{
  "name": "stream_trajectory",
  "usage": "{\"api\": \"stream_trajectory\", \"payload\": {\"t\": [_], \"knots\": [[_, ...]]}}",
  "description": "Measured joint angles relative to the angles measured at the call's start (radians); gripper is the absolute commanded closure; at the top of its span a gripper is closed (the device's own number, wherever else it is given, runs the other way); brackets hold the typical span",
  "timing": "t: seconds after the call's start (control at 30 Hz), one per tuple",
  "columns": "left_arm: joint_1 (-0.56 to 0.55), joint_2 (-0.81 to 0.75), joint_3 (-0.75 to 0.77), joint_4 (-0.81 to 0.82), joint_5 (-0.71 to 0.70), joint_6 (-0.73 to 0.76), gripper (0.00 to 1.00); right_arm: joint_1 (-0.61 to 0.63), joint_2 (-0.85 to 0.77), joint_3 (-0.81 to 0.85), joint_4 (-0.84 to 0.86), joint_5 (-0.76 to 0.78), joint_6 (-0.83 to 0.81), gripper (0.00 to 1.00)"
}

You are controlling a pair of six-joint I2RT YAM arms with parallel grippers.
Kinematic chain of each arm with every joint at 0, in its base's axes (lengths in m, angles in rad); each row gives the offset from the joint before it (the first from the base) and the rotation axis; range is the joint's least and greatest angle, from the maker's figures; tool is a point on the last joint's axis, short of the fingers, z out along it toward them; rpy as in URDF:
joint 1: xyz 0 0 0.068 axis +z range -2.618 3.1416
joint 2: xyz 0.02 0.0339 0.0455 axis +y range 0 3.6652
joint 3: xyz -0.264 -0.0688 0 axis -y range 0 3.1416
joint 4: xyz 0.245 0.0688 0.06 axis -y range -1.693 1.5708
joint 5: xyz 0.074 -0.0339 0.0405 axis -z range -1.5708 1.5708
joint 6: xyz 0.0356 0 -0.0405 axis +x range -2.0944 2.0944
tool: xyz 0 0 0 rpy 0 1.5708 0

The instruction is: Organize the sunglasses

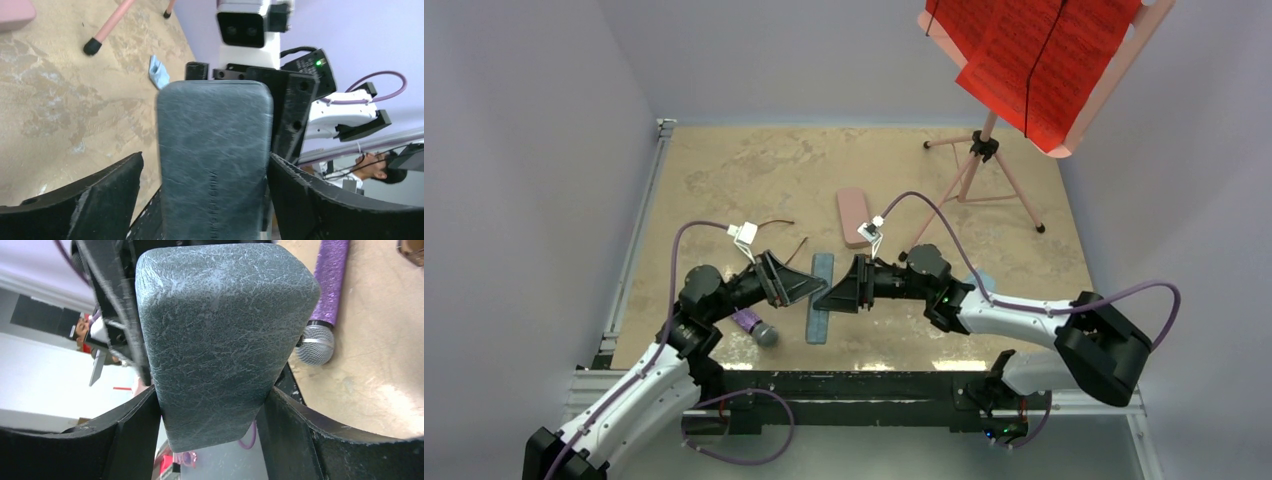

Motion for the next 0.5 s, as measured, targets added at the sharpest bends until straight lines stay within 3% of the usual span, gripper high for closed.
{"api": "stream_trajectory", "payload": {"t": [0.17,0.33,0.43,0.5], "knots": [[-0.001,0.051,0.027,-0.005,0.085,0.018,0.01,0.008,-0.085,-0.010,-0.093,-0.019,-0.034,1.00],[-0.001,0.083,0.030,0.025,0.159,0.017,0.22,0.010,-0.150,-0.009,-0.217,-0.019,-0.092,1.00],[-0.001,0.113,0.030,0.068,0.199,-0.001,0.53,0.010,-0.150,-0.006,-0.249,-0.020,-0.106,1.00],[0.000,0.132,0.026,0.099,0.219,-0.013,0.87,0.010,-0.149,-0.004,-0.254,-0.024,-0.109,1.00]]}}
